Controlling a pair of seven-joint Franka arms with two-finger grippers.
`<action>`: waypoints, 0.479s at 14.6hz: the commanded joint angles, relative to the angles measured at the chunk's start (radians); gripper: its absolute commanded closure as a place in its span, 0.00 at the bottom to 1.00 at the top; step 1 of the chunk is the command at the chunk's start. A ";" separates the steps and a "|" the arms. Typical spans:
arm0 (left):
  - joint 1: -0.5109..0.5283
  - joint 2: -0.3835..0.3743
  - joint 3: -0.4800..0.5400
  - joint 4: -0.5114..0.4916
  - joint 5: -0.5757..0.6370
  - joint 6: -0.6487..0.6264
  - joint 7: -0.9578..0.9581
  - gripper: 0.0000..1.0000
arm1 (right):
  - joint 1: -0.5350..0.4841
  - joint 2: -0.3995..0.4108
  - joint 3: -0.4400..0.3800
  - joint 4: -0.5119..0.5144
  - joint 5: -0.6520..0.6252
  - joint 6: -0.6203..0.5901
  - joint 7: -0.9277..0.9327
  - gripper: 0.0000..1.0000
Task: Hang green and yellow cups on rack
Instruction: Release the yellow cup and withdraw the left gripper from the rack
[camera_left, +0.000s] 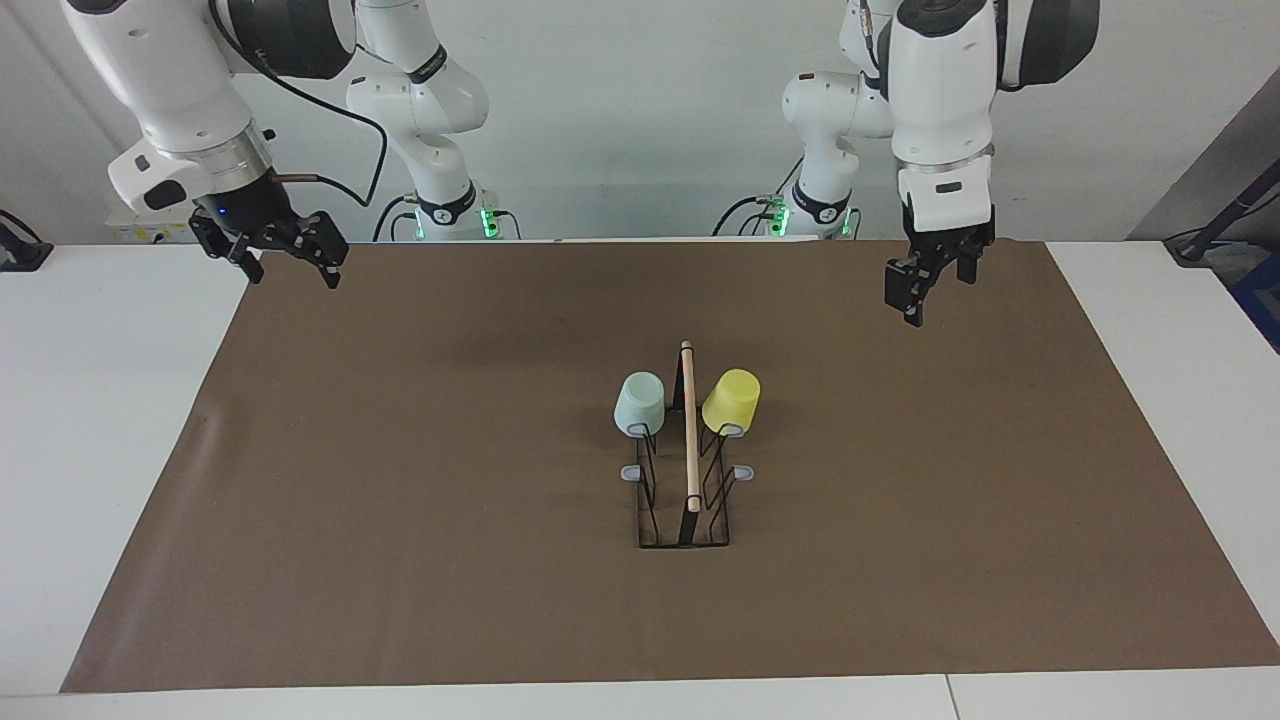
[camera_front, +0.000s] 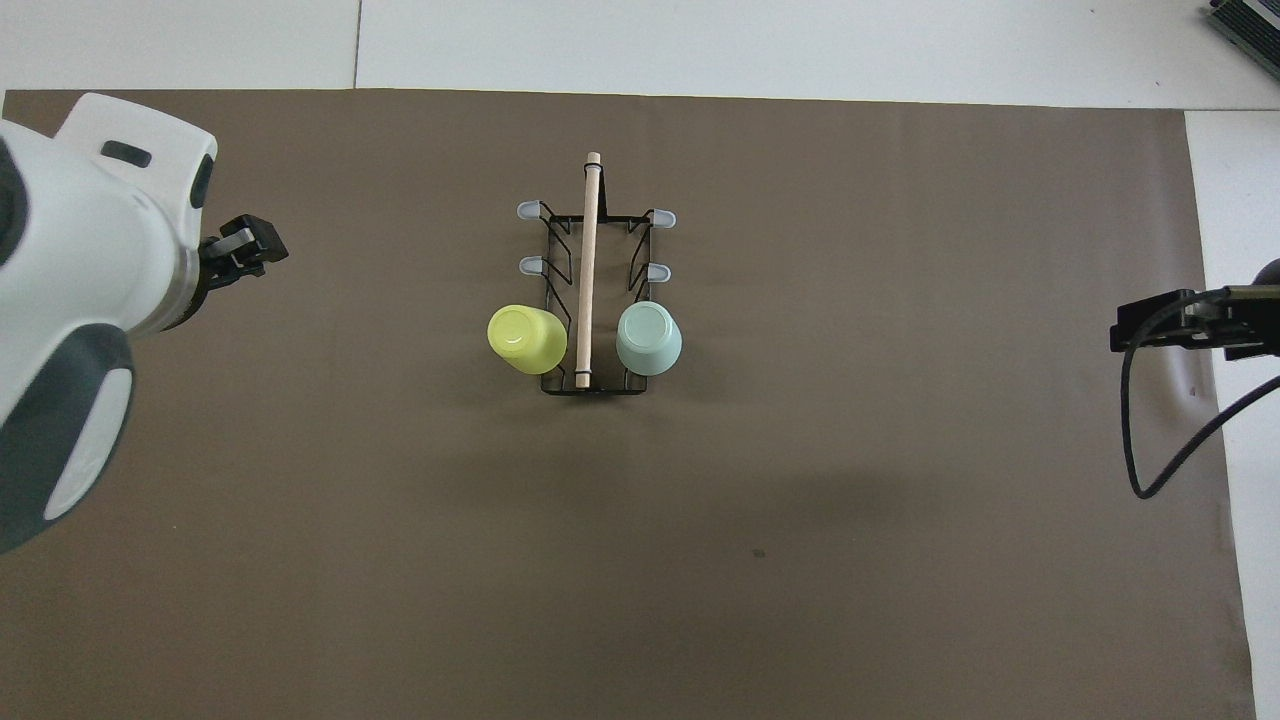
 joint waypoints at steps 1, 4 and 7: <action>0.096 -0.048 0.001 -0.036 -0.151 0.010 0.331 0.00 | -0.009 -0.015 0.005 -0.020 0.001 0.007 -0.023 0.00; 0.172 -0.043 0.003 0.022 -0.267 -0.091 0.616 0.00 | -0.009 -0.015 0.005 -0.020 0.001 0.007 -0.023 0.00; 0.189 -0.031 0.026 0.101 -0.339 -0.182 0.746 0.00 | -0.009 -0.015 0.005 -0.020 0.001 0.006 -0.023 0.00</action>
